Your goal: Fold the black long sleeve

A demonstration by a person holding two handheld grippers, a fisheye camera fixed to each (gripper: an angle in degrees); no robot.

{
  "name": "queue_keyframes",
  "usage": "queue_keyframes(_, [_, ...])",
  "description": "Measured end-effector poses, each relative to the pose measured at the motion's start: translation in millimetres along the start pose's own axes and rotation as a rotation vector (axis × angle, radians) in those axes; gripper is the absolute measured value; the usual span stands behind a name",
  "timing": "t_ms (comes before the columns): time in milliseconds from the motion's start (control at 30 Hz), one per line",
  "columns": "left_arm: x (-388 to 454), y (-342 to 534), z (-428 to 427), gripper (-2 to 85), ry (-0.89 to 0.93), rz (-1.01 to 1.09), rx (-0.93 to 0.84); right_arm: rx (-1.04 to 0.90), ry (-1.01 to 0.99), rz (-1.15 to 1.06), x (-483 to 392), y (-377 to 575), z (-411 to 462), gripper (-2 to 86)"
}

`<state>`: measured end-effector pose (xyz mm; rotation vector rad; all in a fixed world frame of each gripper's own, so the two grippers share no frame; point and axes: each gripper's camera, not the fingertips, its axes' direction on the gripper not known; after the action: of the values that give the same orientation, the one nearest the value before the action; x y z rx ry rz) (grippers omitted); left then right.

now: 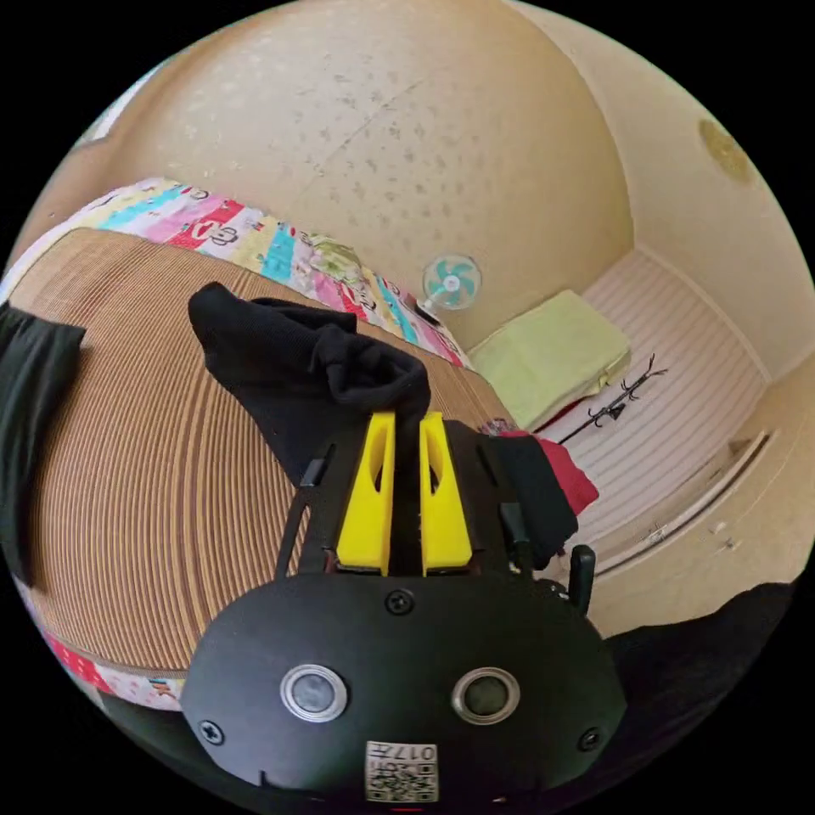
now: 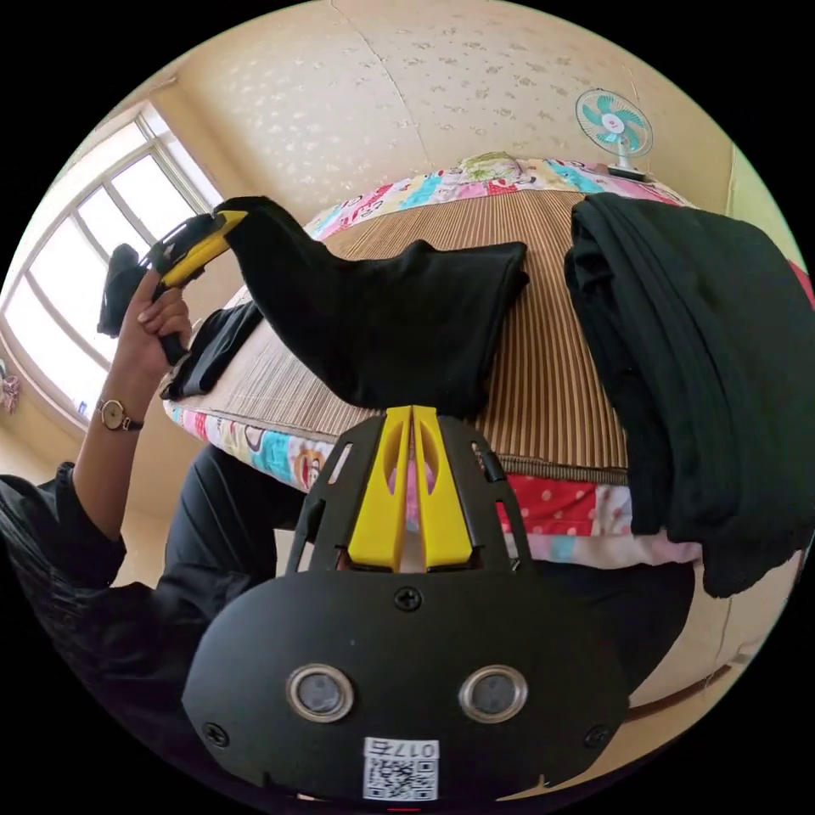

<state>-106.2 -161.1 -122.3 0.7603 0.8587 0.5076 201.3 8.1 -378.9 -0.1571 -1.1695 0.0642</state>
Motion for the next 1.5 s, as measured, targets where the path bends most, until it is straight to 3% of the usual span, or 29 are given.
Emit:
queue_keyframes(133, [78,57,78,10.3,0.031,0.185,-0.237,-0.008,-0.145,0.098,37,20,-43,1.7])
queue_keyframes(200, [82,86,74,11.4,0.063,0.182,-0.206,-0.002,-0.197,0.138,52,25,-58,2.8])
queue_keyframes(267, [67,110,52,11.8,0.024,0.084,-0.091,-0.014,-0.266,0.188,70,27,-72,6.1])
queue_keyframes(333, [22,134,24,13.4,-0.123,-0.18,0.033,-0.023,-0.326,0.227,81,27,-78,9.2])
queue_keyframes(400, [-22,146,27,15.8,-0.175,-0.401,-0.008,-0.031,-0.412,0.279,92,26,-80,12.1])
queue_keyframes(467, [-67,161,52,15.9,-0.095,-0.6,-0.155,-0.024,-0.566,0.355,105,23,-79,15.4])
queue_keyframes(533, [-102,189,92,12.1,0.278,-0.758,-0.249,0.0,-0.652,0.417,113,20,-79,17.9])
queue_keyframes(600, [-105,210,103,9.1,0.478,-0.834,-0.261,0.022,-0.706,0.487,118,16,-77,20.4])
queue_keyframes(667, [-80,217,96,7.8,0.558,-0.752,-0.278,0.05,-0.804,0.588,126,11,-71,23.4])
queue_keyframes(733, [-28,220,74,7.2,0.544,-0.542,-0.369,0.042,-0.889,0.661,130,7,-60,24.3])
queue_keyframes(867, [49,244,30,7.3,0.484,-0.276,-0.445,0.076,-1.259,0.685,114,-14,-46,21.7])
queue_keyframes(1033, [84,247,-61,6.6,0.399,-0.057,-0.235,0.154,-1.126,0.226,73,-102,-131,19.8])
queue_keyframes(1167, [62,245,-75,9.0,0.283,-0.084,-0.248,0.361,-1.064,-0.165,65,-191,-265,18.4])
queue_keyframes(1233, [41,247,-79,9.9,0.273,-0.141,-0.235,0.434,-0.999,-0.243,73,-214,-322,17.8])
queue_keyframes(1333, [9,254,-74,9.8,0.34,-0.248,-0.223,0.532,-0.877,-0.231,112,-230,-387,16.9])
queue_keyframes(1500, [-40,269,-61,9.8,0.373,-0.371,-0.205,0.569,-0.687,0.132,230,-182,-411,15.4])
